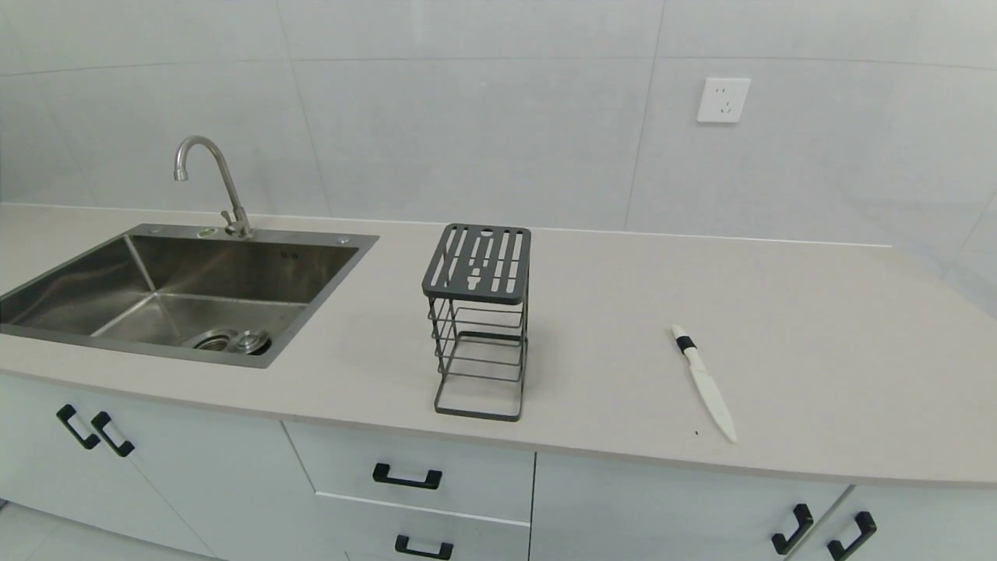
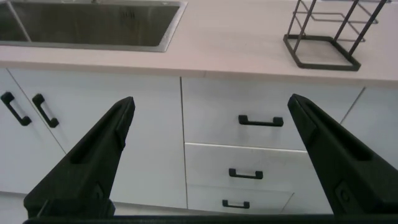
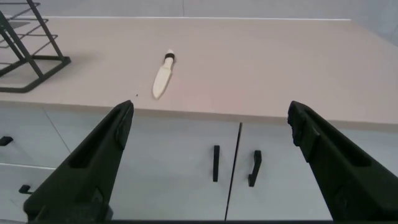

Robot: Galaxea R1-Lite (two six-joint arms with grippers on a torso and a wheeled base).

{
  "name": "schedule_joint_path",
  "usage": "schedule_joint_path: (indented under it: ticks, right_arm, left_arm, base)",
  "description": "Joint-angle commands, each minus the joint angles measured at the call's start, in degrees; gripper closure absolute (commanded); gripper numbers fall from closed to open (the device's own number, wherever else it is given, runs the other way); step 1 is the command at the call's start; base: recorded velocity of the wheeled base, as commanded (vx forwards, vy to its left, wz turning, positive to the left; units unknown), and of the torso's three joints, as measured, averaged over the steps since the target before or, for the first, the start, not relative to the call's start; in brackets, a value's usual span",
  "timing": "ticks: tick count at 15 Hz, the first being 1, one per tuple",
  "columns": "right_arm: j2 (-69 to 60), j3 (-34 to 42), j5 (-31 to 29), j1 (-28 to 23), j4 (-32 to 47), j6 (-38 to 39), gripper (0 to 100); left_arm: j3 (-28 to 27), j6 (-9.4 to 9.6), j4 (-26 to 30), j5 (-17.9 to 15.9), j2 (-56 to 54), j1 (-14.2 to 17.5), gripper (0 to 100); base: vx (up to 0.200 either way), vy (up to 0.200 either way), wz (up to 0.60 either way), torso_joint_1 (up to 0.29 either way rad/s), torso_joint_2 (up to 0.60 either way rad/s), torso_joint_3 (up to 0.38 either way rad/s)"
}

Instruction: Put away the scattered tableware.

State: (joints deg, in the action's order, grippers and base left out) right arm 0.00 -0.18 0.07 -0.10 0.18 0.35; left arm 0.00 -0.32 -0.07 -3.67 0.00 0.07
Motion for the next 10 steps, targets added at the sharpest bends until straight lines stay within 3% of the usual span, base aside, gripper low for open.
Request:
schedule_joint_path:
  ticks: [1, 6, 8, 10]
  right_arm:
    - [0.0, 0.0, 0.0, 0.0, 0.0, 0.0, 0]
    - [0.0, 0.0, 0.0, 0.0, 0.0, 0.2, 0]
    - [0.0, 0.0, 0.0, 0.0, 0.0, 0.2, 0]
    - [0.0, 0.0, 0.0, 0.0, 0.0, 0.2, 0]
  left_arm:
    - [0.0, -0.03, 0.0, 0.0, 0.1, 0.0, 0]
    - [0.0, 0.05, 0.0, 0.0, 0.1, 0.0, 0]
    - [0.0, 0.05, 0.0, 0.0, 0.1, 0.0, 0]
    - [0.0, 0.05, 0.0, -0.1, 0.1, 0.0, 0]
  base:
    - [0.000, 0.000, 0.00, 0.295, -0.59, -0.271]
    - [0.000, 0.000, 0.00, 0.301, -0.57, -0.285]
    - [0.000, 0.000, 0.00, 0.088, -0.19, -0.083]
    - [0.000, 0.000, -0.60, 0.024, -0.03, -0.019]
